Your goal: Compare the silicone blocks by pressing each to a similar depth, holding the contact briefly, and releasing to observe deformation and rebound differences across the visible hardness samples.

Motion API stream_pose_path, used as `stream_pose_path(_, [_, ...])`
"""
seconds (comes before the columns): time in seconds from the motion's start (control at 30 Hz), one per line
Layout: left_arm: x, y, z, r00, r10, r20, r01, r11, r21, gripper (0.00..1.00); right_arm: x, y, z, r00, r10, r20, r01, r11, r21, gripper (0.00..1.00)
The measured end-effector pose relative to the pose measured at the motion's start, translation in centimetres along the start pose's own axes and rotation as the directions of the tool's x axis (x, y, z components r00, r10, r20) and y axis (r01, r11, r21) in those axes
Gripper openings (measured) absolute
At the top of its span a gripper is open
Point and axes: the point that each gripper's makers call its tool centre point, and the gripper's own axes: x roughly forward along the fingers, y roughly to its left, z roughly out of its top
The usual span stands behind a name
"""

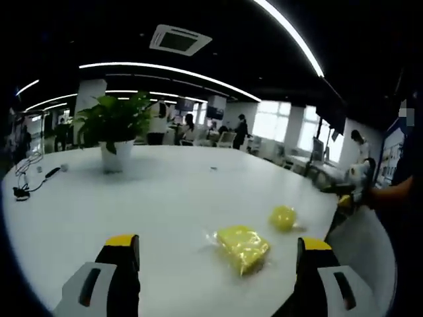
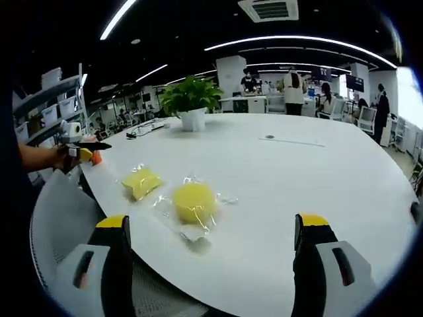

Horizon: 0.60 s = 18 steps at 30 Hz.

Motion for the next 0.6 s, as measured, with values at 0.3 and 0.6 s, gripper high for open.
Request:
stream_pose_path(0.3, [-0.3,2.4,1.3,0.999,0.037,0.036,-0.036,0.998,-0.053,1.00,0.2,0.0,-0.4,1.000,0.023,-0.013,-0.021,0.996,0.091,0.96])
stream_pose_path(0.6, [-0.2,2.7,1.4,0.999,0.026,0.036,-0.024,0.999,-0.038,1.00,0.3,-0.6,-0.6,1.000,0.014,-0.021,-0.011,0.994,0.112,0.96])
